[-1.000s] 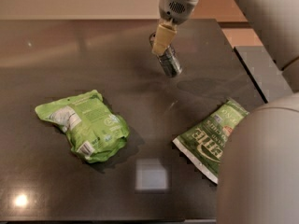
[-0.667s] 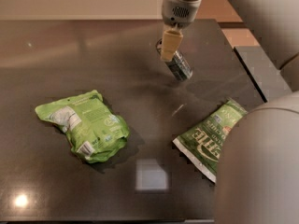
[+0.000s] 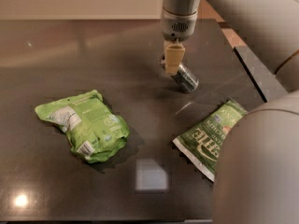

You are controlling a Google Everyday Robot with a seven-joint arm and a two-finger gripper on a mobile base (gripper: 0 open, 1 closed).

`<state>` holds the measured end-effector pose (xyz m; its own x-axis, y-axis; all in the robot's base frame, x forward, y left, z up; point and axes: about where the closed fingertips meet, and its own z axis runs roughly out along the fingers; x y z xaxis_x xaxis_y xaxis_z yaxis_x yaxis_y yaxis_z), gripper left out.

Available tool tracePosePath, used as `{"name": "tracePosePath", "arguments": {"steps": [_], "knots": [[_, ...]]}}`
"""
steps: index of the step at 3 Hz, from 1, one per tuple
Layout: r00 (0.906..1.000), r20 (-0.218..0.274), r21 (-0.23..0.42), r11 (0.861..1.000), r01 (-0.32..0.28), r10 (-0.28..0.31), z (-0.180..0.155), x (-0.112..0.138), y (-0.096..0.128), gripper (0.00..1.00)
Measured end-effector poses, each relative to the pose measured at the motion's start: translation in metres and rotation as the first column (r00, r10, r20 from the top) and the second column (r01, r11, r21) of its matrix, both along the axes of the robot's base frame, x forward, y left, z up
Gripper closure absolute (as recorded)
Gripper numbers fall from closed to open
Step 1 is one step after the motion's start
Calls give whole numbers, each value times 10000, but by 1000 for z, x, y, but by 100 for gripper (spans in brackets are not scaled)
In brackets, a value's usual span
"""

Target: Knock redbull can over

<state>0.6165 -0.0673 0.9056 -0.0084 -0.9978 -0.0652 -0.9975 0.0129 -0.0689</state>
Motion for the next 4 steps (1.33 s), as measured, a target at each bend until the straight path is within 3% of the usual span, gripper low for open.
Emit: {"name": "tracePosePath", "arguments": {"steps": [3,4], "knots": [[9918,-753,-562,9926,-1072,1029,-31,-14,7,13],[9855,-931,-340,9888,-1456,1419,-47,-19,14,0]]}}
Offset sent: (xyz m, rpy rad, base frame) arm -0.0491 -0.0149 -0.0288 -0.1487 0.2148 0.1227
